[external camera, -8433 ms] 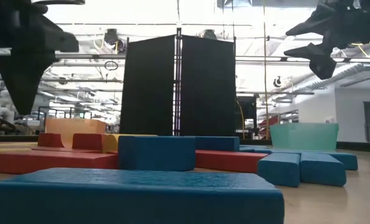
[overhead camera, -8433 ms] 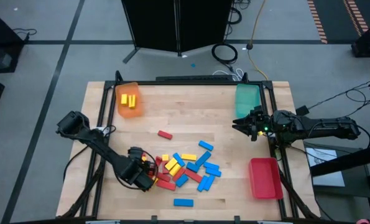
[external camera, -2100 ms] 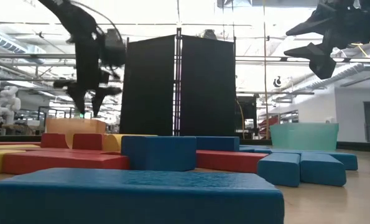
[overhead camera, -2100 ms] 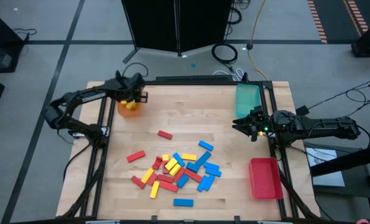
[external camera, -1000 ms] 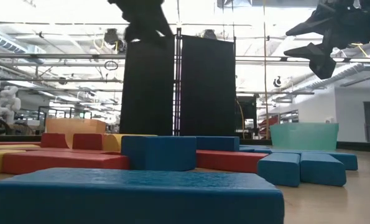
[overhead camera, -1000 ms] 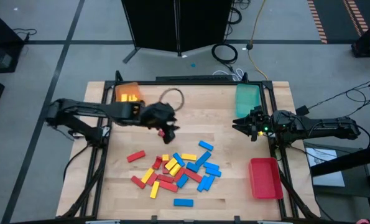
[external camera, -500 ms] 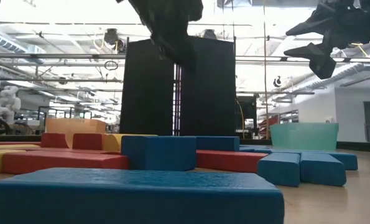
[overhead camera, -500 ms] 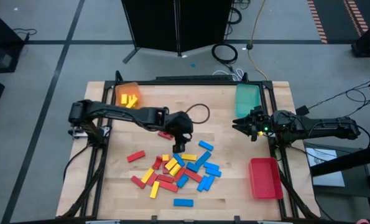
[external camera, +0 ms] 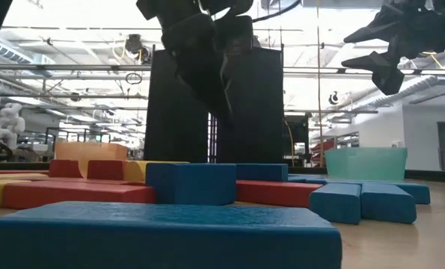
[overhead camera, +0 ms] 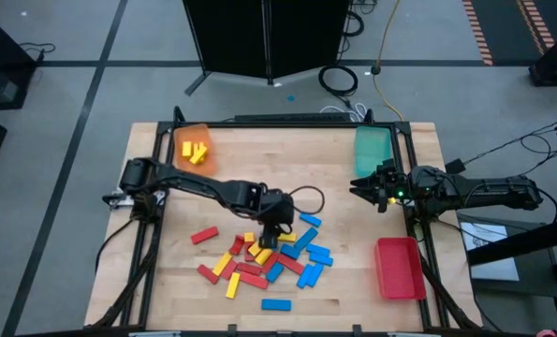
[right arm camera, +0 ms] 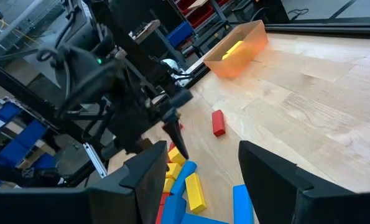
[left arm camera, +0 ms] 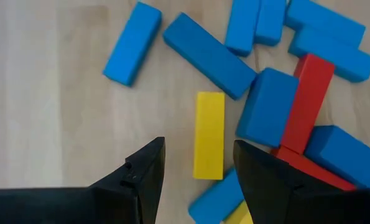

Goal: Sort blocks
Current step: Put the yellow block into the orange bin

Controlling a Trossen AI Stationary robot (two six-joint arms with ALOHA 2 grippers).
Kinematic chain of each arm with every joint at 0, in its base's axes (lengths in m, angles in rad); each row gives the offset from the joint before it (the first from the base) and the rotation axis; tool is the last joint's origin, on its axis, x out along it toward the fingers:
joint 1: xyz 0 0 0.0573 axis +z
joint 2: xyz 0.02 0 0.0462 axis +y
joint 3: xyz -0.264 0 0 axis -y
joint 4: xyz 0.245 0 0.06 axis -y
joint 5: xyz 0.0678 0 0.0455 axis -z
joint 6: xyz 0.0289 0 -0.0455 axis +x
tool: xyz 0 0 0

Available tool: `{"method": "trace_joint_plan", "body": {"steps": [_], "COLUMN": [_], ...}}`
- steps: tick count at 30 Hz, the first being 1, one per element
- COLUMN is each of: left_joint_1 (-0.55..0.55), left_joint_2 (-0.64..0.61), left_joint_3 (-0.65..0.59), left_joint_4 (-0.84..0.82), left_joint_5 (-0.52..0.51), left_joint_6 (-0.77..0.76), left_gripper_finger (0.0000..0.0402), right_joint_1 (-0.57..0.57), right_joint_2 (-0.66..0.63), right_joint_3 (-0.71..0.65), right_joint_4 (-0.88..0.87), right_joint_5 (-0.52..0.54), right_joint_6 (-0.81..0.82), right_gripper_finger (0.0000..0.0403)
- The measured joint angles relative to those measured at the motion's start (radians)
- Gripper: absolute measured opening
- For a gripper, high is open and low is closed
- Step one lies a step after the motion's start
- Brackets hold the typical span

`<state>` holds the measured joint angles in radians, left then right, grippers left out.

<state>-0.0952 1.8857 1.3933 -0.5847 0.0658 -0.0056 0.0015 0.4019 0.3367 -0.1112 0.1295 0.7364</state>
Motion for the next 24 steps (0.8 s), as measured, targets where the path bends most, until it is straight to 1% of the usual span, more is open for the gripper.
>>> {"method": "trace_joint_plan", "body": {"steps": [14,24], "left_joint_1": [-0.018,-0.017], "left_joint_2": [0.124,0.142], "left_joint_3": [0.000,0.000], "left_joint_4": [0.022,0.036], "left_joint_5": [0.012,0.030], "left_joint_6": [0.045,0.040], "left_gripper_finger": [0.0187,0.0187], "right_joint_1": [0.000,0.000], "right_joint_2": [0.000,0.000], "right_joint_3": [0.000,0.000], "right_joint_4": [-0.004,-0.035], "right_joint_5": [-0.001,-0.005], "right_joint_6": [0.002,0.003], "right_gripper_finger": [0.0194,0.0194]}}
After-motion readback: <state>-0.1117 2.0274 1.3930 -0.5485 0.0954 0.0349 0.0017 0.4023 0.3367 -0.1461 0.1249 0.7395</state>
